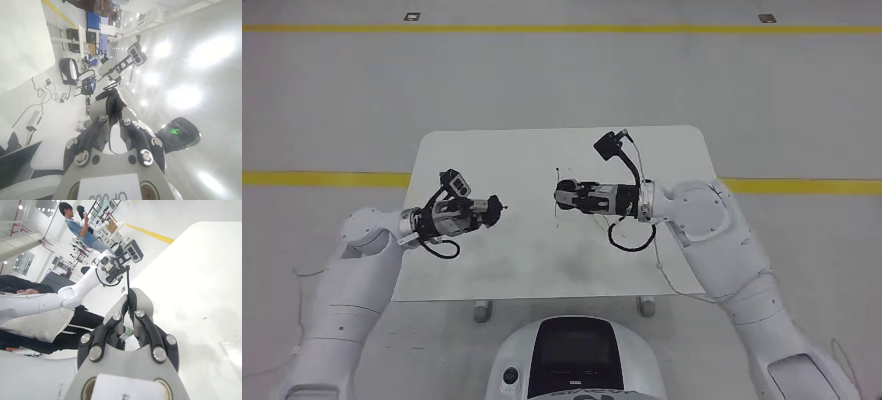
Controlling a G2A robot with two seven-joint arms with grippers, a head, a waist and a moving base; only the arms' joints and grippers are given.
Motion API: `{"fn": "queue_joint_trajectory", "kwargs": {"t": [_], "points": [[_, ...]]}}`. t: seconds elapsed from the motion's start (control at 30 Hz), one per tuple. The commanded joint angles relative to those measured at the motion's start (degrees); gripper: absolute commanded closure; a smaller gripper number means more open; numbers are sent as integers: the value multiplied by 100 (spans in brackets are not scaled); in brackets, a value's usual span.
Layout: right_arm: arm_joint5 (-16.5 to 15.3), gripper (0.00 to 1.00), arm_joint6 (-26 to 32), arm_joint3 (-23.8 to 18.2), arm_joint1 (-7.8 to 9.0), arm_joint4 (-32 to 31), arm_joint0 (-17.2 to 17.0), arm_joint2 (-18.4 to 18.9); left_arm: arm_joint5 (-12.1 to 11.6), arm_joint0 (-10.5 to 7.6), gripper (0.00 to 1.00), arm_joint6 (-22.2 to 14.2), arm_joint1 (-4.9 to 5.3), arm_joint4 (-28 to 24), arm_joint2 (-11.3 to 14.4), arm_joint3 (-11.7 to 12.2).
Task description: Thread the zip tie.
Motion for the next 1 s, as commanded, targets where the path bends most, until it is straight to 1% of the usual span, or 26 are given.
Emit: {"fn": "queue_joint_trajectory", "kwargs": {"t": [0.0, 0.1, 0.13, 0.2, 0.23, 0.3, 0.43, 0.53, 0.63, 0.67, 0.7, 0.9, 0.93, 0.97], "points": [[0, 100, 1, 2, -1, -6, -1, 2, -8, 2, 100, 0, -3, 7, -10, 2], [0, 100, 1, 2, -1, -6, -1, 2, -8, 2, 100, 0, -3, 7, -10, 2], [0, 100, -35, -6, -3, 25, -18, -3, 10, 25, 100, 74, -9, -45, 3, 6], [0, 100, -141, -196, -9, 161, -45, -75, 148, 56, 100, 115, -19, -148, 87, 18], [0, 100, -124, -313, -7, 227, -37, -130, 161, 44, 100, 100, -17, -134, 113, 34], [0, 100, -160, -454, -6, 481, -28, -218, 268, 25, 100, 0, -23, -267, 206, 76], [0, 100, -265, -576, -7, 784, 17, -350, 270, -13, 100, 0, -17, -465, 349, 108], [0, 100, -480, -566, -18, 782, 67, -452, 210, -41, 100, 0, -2, -512, 484, 142], [0, 100, -701, -489, -42, 709, 148, -641, 226, -65, 100, 0, 3, -722, 687, 71], [0, 100, -729, -466, -44, 695, 157, -658, 169, -84, 100, 0, 9, -735, 736, 28], [0, 100, -729, -466, -44, 695, 157, -658, 84, -99, 100, 0, 16, -705, 750, 15], [0, 100, -729, -466, -44, 695, 157, -658, 84, -99, 100, 0, 16, -705, 750, 15], [0, 100, -746, -461, -43, 676, 144, -661, 81, -83, 100, 94, 12, -706, 766, -29], [0, 100, -797, -507, -34, 474, 142, -662, 114, -63, 100, 157, 13, -720, 770, -37]]}}
